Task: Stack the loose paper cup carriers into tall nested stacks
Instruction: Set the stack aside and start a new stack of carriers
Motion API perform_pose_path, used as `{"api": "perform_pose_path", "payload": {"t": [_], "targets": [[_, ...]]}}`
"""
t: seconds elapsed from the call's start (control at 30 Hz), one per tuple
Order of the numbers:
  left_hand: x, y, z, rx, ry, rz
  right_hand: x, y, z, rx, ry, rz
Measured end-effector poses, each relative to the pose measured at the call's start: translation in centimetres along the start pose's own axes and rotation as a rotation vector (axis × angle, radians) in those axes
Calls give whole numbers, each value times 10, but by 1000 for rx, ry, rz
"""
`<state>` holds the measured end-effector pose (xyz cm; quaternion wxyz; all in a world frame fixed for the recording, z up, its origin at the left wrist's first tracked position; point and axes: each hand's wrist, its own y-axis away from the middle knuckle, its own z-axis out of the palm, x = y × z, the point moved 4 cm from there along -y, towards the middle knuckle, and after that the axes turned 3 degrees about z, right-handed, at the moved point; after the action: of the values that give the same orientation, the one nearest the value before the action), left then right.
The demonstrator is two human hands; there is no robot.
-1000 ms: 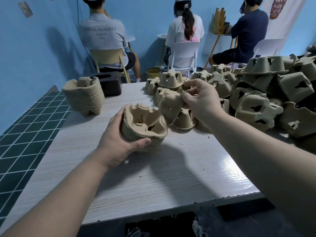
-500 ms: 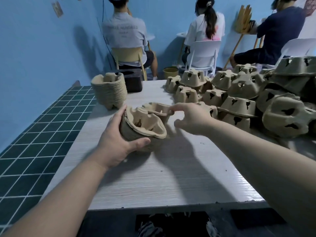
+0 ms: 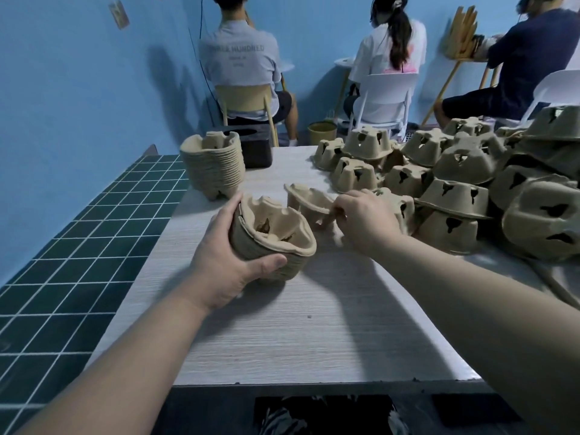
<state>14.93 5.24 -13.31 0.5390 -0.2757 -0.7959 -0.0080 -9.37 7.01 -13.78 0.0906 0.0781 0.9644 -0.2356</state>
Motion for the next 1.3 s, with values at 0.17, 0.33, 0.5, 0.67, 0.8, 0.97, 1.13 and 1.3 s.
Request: {"api": "perform_pose_path", "payload": {"t": [0.17,0.33,0.5,0.67,0.8,0.97,1.13,1.3], "targets": [[-1,-4,6,21,-1,4,-2,9,-43,333,-249,31],[2,-12,20,2,7,9,-15,37,-68,409,-380,-128],[6,-18,37,-24,16,23,-17,59,-72,431,-328,-210],[12,-21,52,-40,33,30,-10,71,-69,348,-349,-248],[18,-23,65,-68,27,36,-6,77,-69,299,-345,-267],[28,-26,78,-98,12,59,3,83,-70,241,-302,-299],[28,-28,80,-99,7,65,34,71,-73,222,-241,-89],[22,-30,71,-64,-10,47,68,38,-51,-30,-106,246]]}}
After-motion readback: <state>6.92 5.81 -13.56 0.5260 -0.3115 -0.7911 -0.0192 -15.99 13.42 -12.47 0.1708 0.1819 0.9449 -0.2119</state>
